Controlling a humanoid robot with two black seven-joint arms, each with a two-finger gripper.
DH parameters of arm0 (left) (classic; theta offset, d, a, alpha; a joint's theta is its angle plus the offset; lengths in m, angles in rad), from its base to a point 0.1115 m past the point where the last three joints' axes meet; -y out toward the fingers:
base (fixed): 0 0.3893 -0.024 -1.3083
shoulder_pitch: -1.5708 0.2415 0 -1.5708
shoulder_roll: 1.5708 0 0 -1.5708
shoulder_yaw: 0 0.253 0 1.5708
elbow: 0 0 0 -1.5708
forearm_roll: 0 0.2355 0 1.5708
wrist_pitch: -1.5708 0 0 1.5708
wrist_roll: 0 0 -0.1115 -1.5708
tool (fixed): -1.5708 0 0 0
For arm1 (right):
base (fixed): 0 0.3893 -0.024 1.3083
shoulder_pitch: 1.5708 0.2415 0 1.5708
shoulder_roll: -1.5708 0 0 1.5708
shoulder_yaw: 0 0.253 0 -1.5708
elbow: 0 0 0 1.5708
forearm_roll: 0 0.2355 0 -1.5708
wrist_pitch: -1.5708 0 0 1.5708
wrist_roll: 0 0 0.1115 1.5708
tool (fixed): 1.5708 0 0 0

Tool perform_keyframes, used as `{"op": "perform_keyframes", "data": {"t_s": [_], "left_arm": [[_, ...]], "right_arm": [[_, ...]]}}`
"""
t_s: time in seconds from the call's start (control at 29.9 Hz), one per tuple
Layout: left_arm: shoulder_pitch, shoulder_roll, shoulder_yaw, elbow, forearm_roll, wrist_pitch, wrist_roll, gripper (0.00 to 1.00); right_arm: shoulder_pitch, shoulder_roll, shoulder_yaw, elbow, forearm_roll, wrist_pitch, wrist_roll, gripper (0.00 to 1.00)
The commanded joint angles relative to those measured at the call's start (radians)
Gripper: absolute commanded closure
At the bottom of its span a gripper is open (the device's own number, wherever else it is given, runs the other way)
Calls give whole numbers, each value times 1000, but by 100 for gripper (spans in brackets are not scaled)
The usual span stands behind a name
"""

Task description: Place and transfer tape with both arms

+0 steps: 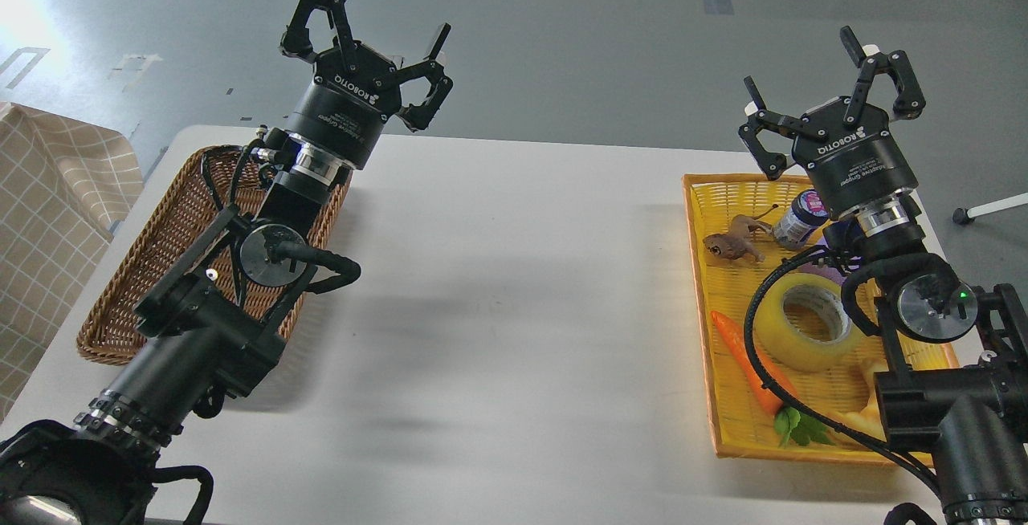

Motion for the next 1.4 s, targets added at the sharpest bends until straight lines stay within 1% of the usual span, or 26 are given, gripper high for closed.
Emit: {"op": "perform_keyframes", "data": {"t_s": [0.0, 0.43, 0.7, 0.97, 1.07, 1.2, 1.37], "left_arm": [[0, 0, 0, 0, 0, 0, 0, 2], [0, -2, 0, 0, 0, 0, 0, 2], [0, -3, 0, 0, 0, 0, 0, 2], [0, 0, 0, 0, 0, 0, 0, 2], [0, 0, 0, 0, 0, 0, 0, 2], [0, 0, 0, 0, 0, 0, 0, 2], [-2, 3, -1, 0, 0, 0, 0, 2]], "right_arm": [[1, -5, 0, -1, -2, 0, 0, 0], [-6, -14, -8, 0, -11, 0, -2, 0], [-3, -63, -11, 3, -25, 0, -2, 0], [2, -72, -11, 9, -152, 0, -2, 0], [5, -81, -12, 11, -234, 0, -11, 0], [10, -101, -45, 41, -359, 0, -11, 0], [4, -181, -127, 81, -434, 0, -11, 0]]}}
